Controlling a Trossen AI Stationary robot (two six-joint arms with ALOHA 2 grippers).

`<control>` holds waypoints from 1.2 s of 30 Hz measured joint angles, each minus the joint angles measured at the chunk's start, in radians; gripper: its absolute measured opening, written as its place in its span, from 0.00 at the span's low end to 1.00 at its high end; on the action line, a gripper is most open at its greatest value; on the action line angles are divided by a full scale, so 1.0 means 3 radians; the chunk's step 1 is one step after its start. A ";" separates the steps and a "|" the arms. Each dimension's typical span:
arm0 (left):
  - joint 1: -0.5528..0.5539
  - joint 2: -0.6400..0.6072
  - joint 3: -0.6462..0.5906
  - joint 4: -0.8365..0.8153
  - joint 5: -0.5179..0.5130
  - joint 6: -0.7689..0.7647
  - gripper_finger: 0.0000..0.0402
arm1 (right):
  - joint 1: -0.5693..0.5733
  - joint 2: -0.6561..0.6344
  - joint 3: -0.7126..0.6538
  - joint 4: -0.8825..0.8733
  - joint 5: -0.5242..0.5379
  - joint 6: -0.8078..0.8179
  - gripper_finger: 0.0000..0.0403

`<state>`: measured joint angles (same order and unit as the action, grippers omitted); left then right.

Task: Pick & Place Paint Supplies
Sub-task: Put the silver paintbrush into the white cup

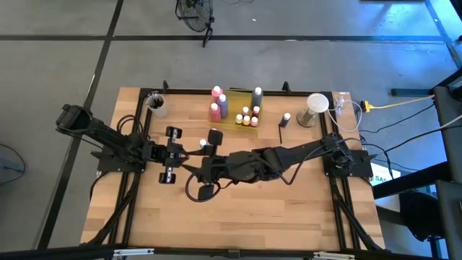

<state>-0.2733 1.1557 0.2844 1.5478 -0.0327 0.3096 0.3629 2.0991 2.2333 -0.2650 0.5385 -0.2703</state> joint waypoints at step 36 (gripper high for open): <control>-0.0004 -0.0048 0.0000 -0.0273 -0.0160 -0.0009 0.13 | -0.0103 0.0003 0.0001 -0.0247 -0.0050 -0.0035 0.04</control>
<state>-0.2745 1.1411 0.2844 1.4658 -0.0806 0.3070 0.3320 2.0998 2.2337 -0.3391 0.5235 -0.2808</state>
